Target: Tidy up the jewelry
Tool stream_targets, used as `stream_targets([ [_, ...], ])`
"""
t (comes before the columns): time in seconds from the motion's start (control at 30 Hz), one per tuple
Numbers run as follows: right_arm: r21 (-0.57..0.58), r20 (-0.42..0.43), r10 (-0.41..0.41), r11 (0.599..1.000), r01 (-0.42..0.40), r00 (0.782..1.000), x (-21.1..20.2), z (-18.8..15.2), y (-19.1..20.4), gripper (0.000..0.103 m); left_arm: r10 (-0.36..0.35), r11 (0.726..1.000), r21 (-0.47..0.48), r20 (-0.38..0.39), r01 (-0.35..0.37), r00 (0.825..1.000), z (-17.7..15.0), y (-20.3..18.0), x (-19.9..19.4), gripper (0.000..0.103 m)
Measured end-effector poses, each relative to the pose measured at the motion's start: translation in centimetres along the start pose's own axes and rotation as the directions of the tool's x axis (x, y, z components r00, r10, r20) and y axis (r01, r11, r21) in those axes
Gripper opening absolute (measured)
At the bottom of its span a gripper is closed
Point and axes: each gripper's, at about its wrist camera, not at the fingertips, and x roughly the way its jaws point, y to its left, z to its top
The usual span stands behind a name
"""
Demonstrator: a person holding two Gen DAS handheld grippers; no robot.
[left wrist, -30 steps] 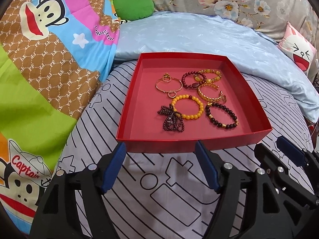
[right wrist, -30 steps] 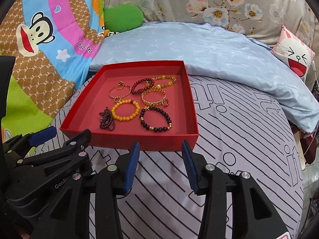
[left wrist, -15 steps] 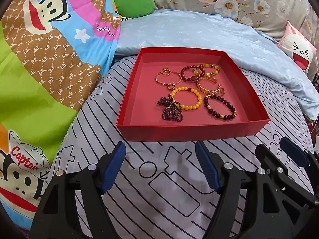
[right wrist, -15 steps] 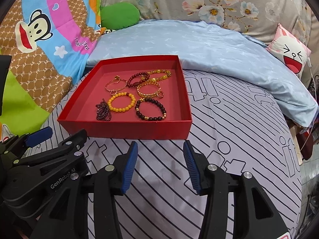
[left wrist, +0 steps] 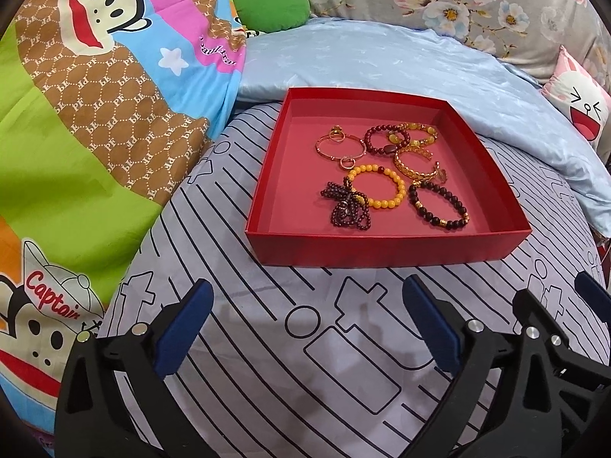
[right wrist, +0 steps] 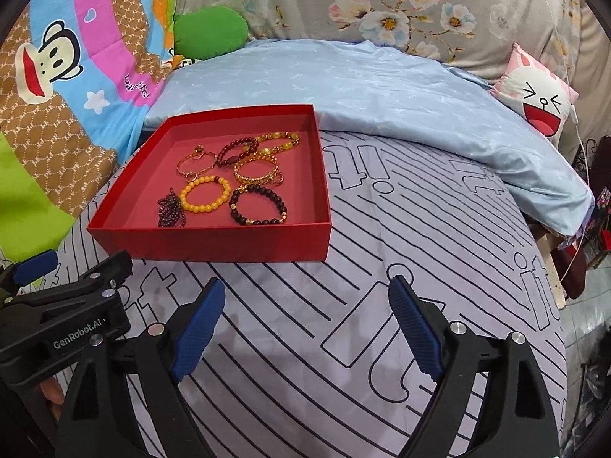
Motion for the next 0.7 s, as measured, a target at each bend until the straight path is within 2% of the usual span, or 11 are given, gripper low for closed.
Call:
stream_targets([
  [0.2,0.015,-0.029,0.02,1.0,-0.019,0.999,0.43,-0.28,-0.11,0.086,0.008,1.0,0.001,0.001,-0.008,1.0,-0.15,0.15,0.05,0.096],
  [0.27,0.016,-0.022,0.018,1.0,-0.018,1.0,0.32,-0.3,-0.18,0.091,0.01,1.0,0.001,0.002,-0.01,1.0,-0.17,0.18,0.04,0.096],
  [0.7,0.02,0.023,0.011,1.0,-0.011,1.0,-0.41,0.56,-0.28,0.093,0.017,1.0,0.005,0.024,-0.018,1.0,0.07,0.18,-0.17,0.096],
])
